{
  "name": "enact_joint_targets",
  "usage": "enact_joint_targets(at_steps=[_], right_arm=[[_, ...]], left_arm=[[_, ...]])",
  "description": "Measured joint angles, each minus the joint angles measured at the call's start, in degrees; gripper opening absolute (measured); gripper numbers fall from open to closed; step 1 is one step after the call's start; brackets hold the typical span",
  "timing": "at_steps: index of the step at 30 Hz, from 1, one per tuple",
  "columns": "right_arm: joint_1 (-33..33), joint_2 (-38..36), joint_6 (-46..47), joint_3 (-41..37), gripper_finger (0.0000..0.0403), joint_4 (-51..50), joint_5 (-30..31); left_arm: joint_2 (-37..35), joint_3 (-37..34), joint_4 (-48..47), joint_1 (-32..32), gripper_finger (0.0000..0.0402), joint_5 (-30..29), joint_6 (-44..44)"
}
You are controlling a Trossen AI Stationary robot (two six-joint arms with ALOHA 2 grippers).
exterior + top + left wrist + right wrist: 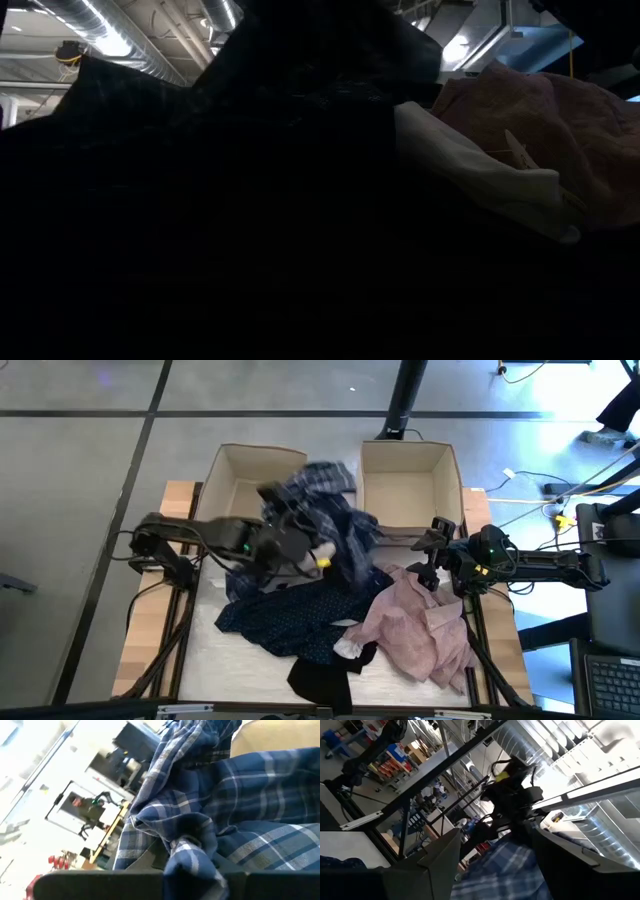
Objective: Sort clothes
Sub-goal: Put the blue checkered into the left laundry organizer
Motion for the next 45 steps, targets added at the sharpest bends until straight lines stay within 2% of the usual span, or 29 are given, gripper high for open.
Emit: enact_joint_targets(at_steps=[5, 13, 16, 19, 22, 24, 30, 34, 37, 40, 45], right_arm=[[0.00, 0.00, 0.00, 0.00, 0.0250, -0.04, 1.38], [0.02, 0.01, 0.00, 0.00, 0.0250, -0.07, 1.85], [0.02, 0.02, 0.00, 0.00, 0.0250, -0.07, 1.89], [0.02, 0.02, -0.02, 0.00, 0.0250, -0.17, 2.06], [0.00, 0.04, -0.04, 0.00, 0.0250, -0.31, 2.97], [0.00, 0.04, -0.20, 0.00, 0.0250, -0.52, 3.76], [0.00, 0.04, -0.28, 0.00, 0.0250, -2.39, 6.24], [0.00, 0.05, -0.33, 0.00, 0.0250, -3.12, 8.53], [0.00, 0.07, -0.46, 0.00, 0.0250, -3.27, 10.32], [0.00, 0.04, -0.48, 0.00, 0.0250, -3.31, 11.25], [0.00, 0.07, -0.48, 0.00, 0.0250, -5.29, 11.28]], left_arm=[[-5.70, 0.00, 3.35, 2.29, 0.0017, -0.19, 3.93], [-13.40, 0.00, 14.78, 6.40, 0.0021, -0.28, 13.94], [-15.36, 0.00, 21.18, 8.16, 0.0016, -0.24, 20.11], [-16.48, 0.00, 32.54, 9.72, 0.0016, 1.19, 29.80], [-16.83, 0.00, 48.20, 10.68, 0.0020, 5.01, 40.78], [-16.93, 0.02, 55.90, 11.51, 0.0021, 9.77, 45.49], [-16.59, 0.02, 67.99, 16.64, 0.0016, 22.59, 55.76], [-16.64, 0.02, 69.97, 21.44, 0.0022, 29.12, 57.82], [-16.67, -0.23, 69.01, 24.94, 0.0024, 29.97, 56.49], [-16.75, -1.38, 62.73, 27.79, 0.0022, 27.67, 53.41], [-16.60, -3.88, 42.60, 30.58, 0.0022, 20.56, 44.51]])
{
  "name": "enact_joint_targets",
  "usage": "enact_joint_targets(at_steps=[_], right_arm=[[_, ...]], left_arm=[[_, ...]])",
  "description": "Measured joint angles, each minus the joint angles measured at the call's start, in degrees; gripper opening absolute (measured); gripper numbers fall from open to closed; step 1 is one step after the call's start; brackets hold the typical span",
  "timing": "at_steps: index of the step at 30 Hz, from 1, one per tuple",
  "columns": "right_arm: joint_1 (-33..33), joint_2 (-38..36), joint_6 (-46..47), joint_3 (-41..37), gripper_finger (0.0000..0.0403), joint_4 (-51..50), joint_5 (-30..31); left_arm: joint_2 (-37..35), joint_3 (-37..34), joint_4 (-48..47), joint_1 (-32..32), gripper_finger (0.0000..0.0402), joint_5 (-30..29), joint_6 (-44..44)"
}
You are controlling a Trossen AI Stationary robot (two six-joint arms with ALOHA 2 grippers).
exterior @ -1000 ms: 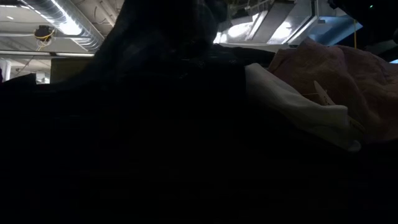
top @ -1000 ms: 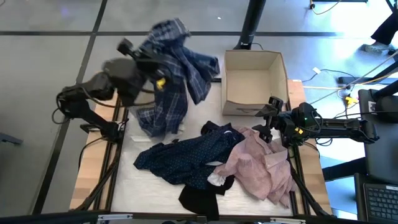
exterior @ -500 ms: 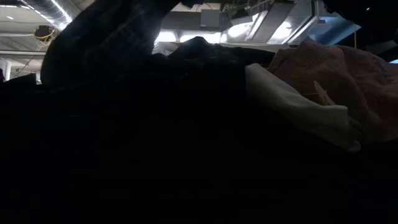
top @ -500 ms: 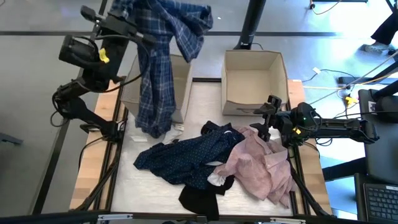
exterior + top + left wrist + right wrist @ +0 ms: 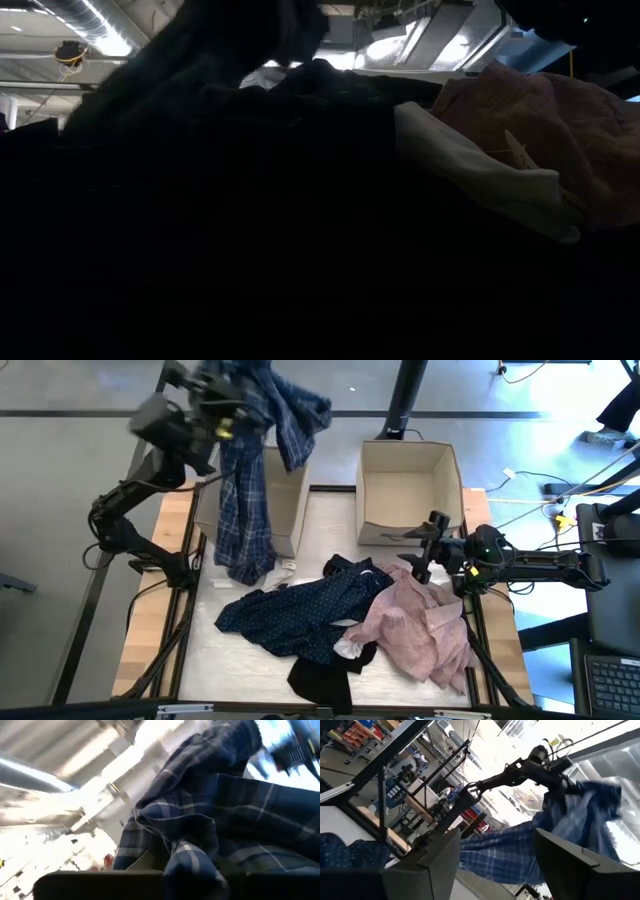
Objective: Sort clothes
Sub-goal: Put the blue checkered into the left laundry organizer
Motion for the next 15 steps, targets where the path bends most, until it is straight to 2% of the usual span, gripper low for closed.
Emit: enact_joint_targets(at_steps=[5, 8, 11, 15], right_arm=[[0.00, -0.02, 0.00, 0.00, 0.0250, -0.99, 0.01], [0.00, -0.02, 0.00, 0.00, 0.0250, -0.99, 0.01], [0.00, -0.02, 0.00, 0.00, 0.0250, -0.97, -0.01], [0.00, -0.02, 0.00, 0.00, 0.0250, -0.93, 0.01]], left_arm=[[0.03, -4.59, -18.18, 1.50, 0.0022, -7.83, -11.30], [0.03, -7.18, -30.71, 1.71, 0.0022, -9.24, -21.07], [0.03, -10.00, -41.76, 1.51, 0.0025, -6.50, -33.44], [0.03, -14.12, -52.26, 0.88, 0.0024, 3.48, -49.48]])
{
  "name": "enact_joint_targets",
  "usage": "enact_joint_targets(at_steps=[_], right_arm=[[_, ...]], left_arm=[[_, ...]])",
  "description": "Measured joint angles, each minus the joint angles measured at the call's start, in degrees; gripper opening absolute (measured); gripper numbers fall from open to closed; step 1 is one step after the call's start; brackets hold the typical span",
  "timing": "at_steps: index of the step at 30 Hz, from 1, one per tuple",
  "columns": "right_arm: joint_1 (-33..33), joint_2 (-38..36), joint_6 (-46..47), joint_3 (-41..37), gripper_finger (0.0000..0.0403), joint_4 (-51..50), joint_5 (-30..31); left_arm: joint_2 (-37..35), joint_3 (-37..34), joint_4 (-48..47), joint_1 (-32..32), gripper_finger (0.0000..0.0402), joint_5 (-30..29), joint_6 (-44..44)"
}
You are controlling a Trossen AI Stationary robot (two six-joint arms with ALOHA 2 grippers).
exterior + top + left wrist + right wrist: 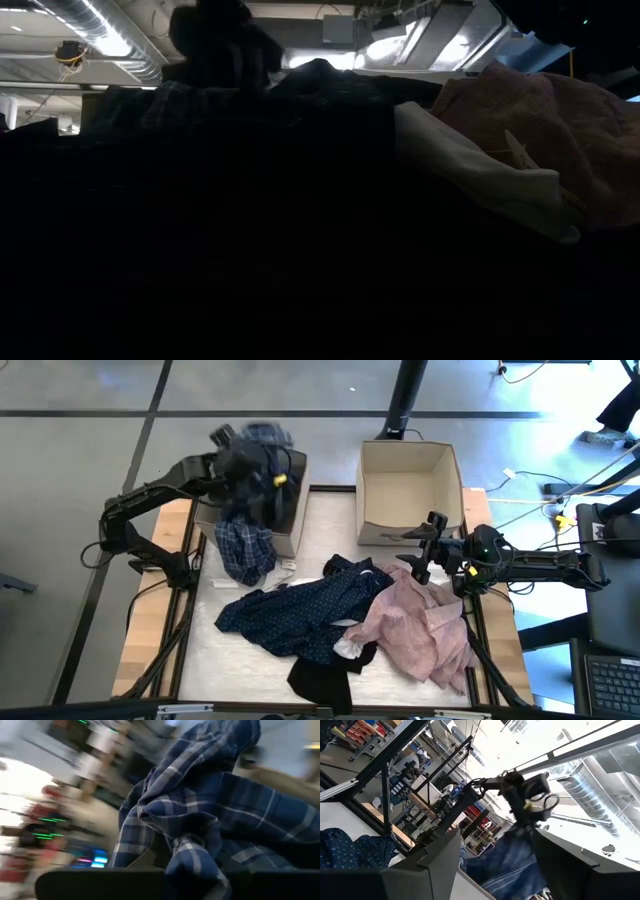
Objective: Sort clothes
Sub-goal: Put the blue checkered into the left laundry organizer
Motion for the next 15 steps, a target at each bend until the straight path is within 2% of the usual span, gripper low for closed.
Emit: enact_joint_targets(at_steps=[4, 6, 12, 15], right_arm=[[0.00, 0.00, 0.00, 0.00, 0.0250, 0.11, 0.00], [0.00, 0.02, 0.00, 0.00, 0.0250, 0.55, 0.00], [0.00, 0.01, 0.00, 0.00, 0.0250, 1.03, 0.00], [0.00, 0.02, 0.00, 0.00, 0.0250, 1.38, 0.02]], left_arm=[[-0.07, -5.61, -1.73, 0.00, 0.0022, 11.09, -10.35], [0.00, -8.91, -1.43, 0.00, 0.0023, 13.62, -12.22], [0.46, -18.72, -1.81, 0.33, 0.0035, 14.06, -14.72], [0.44, -21.36, -1.26, 0.44, 0.0042, 14.08, -15.77]])
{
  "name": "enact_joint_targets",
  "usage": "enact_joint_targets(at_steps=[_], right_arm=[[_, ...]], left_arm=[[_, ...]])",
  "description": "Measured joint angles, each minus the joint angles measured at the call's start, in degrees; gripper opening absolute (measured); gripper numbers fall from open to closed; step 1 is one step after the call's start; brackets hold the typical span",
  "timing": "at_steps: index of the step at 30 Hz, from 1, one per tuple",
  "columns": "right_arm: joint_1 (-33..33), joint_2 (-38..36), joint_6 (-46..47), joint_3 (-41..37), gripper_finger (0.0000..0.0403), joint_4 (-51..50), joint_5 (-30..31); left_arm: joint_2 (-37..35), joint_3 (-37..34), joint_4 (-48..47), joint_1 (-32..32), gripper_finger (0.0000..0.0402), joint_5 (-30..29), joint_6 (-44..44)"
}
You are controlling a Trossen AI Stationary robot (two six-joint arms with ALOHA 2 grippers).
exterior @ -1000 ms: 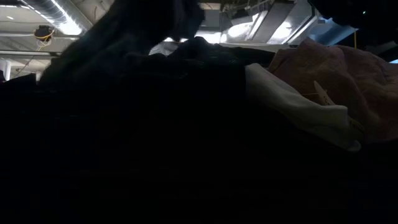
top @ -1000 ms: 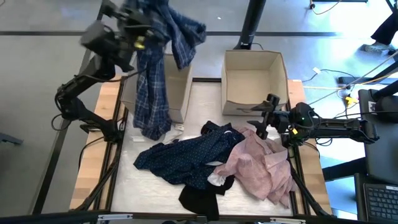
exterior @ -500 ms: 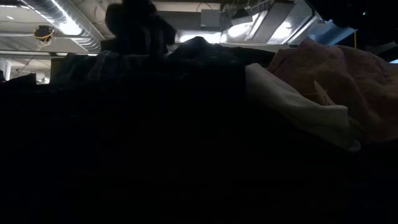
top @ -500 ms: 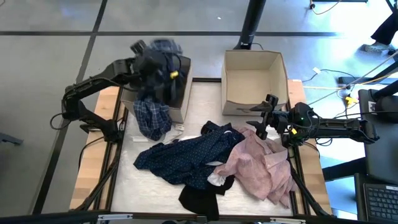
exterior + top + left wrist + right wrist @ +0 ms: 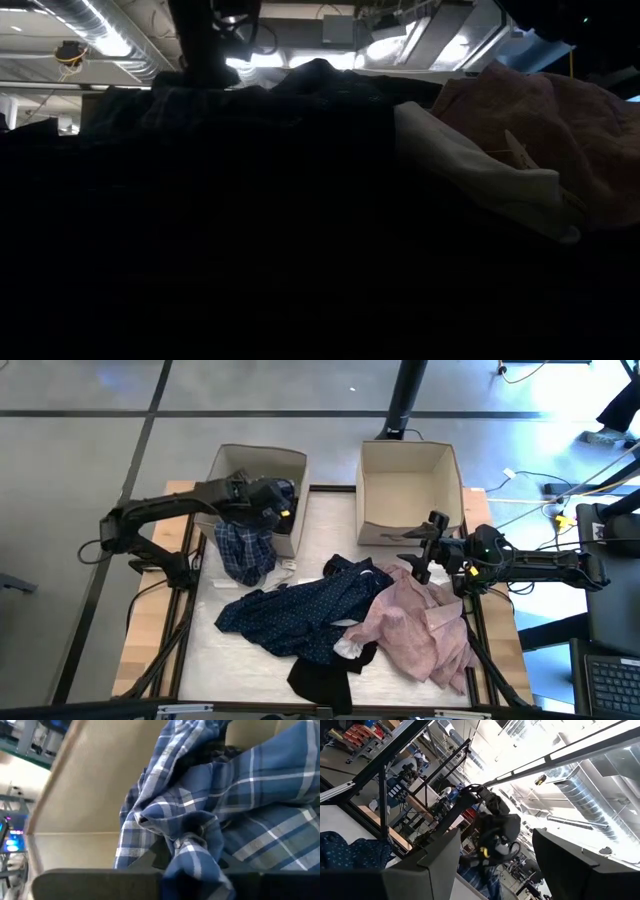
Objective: Sort clothes
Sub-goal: Put the blue checkered into the left laundry organizer
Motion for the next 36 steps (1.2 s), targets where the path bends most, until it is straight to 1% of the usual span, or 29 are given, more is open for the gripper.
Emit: enact_joint_targets(at_steps=[4, 9, 14, 16, 19, 23, 25, 29, 31, 36], right_arm=[[0.00, -0.02, 0.38, 0.00, 0.0250, 0.44, -0.27], [0.04, 0.00, 0.52, 0.00, 0.0250, -0.42, -1.32], [0.04, 0.00, 0.55, 0.00, 0.0250, -0.80, -1.46], [0.04, 0.00, 0.61, 0.00, 0.0250, -1.56, -1.61], [0.03, 0.00, 0.64, 0.00, 0.0250, -3.35, -1.64], [0.02, 0.00, 0.68, 0.00, 0.0250, -4.03, -1.63], [0.02, 0.00, 0.70, 0.00, 0.0250, -3.90, -1.63], [0.02, 0.00, 0.70, 0.00, 0.0250, -3.86, -1.61], [0.00, 0.00, 0.70, 0.00, 0.0250, -3.88, -1.61], [0.00, 0.00, 0.72, 0.00, 0.0250, -3.82, -1.60]], left_arm=[[0.00, -0.80, -0.10, 0.27, 0.0060, -0.04, -4.78], [-0.02, 0.81, -0.79, 0.62, 0.0110, -0.02, -6.23], [-0.02, 5.19, -1.01, 0.70, 0.0166, -0.02, -6.08], [-0.02, 8.21, -1.74, 0.44, 0.0182, -0.03, -5.70], [-0.02, 13.21, -3.58, -0.95, 0.0195, -0.02, -8.04], [-0.06, 18.80, -7.03, -5.19, 0.0199, 0.50, -12.15], [-0.09, 19.96, -8.65, -8.10, 0.0200, 2.77, -15.24], [0.00, 19.93, -12.63, -15.33, 0.0200, 10.90, -24.00], [0.35, 19.72, -14.03, -19.27, 0.0200, 13.79, -29.30], [0.48, 16.68, -17.55, -28.49, 0.0200, 14.86, -43.14]])
